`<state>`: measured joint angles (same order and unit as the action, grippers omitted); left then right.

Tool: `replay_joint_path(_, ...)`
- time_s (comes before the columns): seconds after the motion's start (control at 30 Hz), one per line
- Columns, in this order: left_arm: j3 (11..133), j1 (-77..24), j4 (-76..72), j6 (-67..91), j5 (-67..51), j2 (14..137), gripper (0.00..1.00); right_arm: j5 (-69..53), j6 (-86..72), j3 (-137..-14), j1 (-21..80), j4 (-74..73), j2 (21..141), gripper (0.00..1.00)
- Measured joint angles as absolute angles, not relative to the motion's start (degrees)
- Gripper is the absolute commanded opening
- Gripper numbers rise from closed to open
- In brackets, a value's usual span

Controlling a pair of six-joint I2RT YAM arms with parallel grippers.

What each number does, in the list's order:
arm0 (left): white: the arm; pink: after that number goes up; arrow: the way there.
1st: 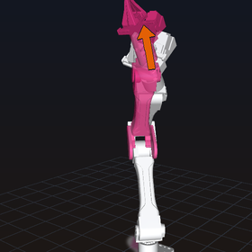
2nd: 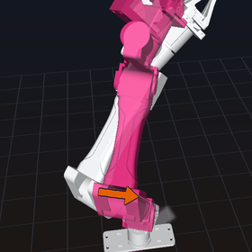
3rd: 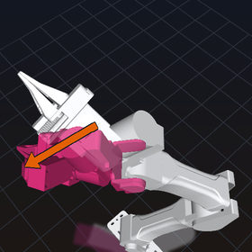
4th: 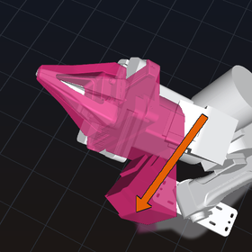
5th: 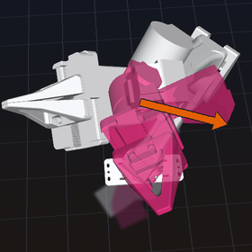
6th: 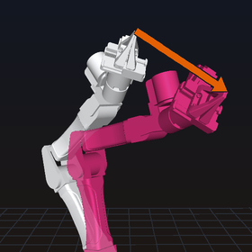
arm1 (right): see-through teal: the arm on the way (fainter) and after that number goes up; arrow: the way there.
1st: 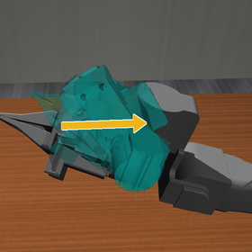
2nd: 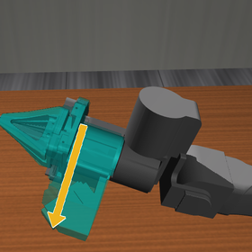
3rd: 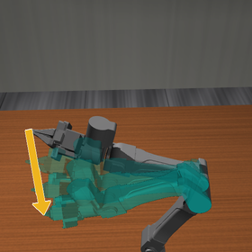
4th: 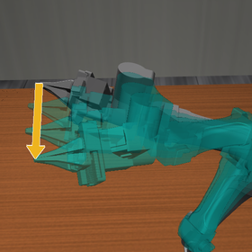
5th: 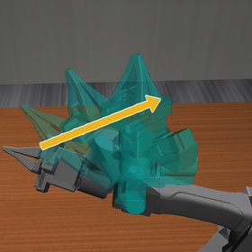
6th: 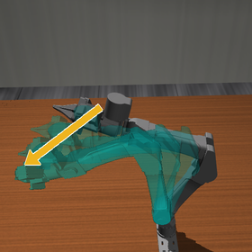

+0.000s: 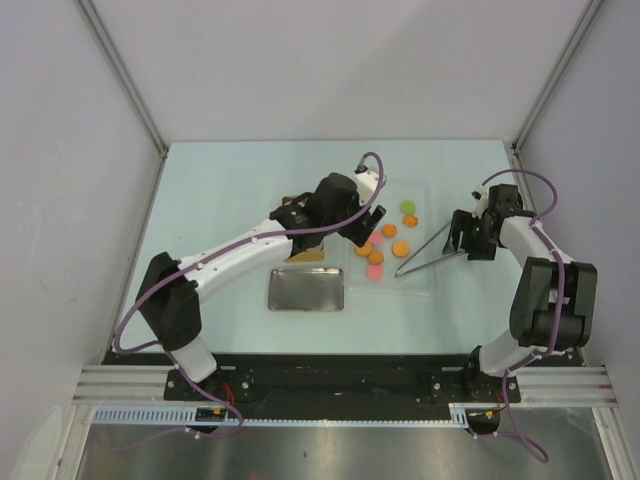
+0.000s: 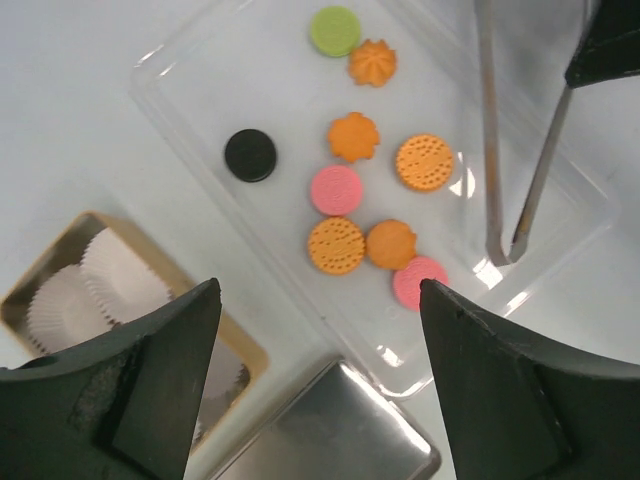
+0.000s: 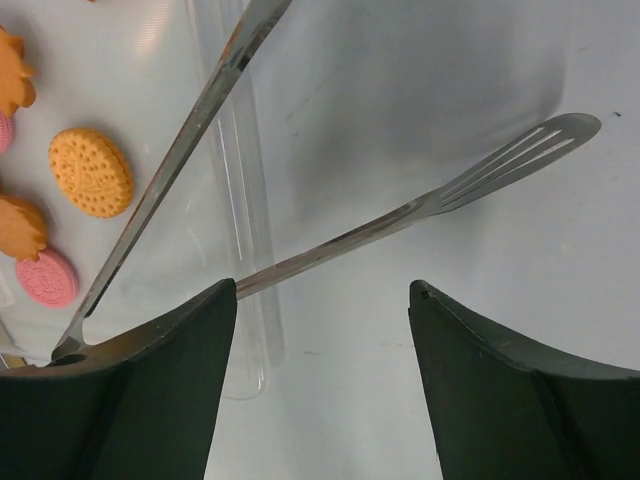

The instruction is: Pack the cookies

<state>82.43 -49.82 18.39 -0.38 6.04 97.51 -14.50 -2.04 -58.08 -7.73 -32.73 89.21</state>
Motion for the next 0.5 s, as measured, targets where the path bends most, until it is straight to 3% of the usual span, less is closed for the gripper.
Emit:
replay_joint_path(0.23, 78.4, -46.7, 17.3, -2.4, 7.2, 91.8, 0.86, -14.6, -2.0, -58.1, -7.1, -32.3, 91.3, 0.68)
replay_joint_path(0.5, 77.0, -45.0, 16.8, -3.4, 7.4, 89.0, 0.86, -14.5, -2.0, -58.1, -6.1, -30.6, 94.6, 0.55)
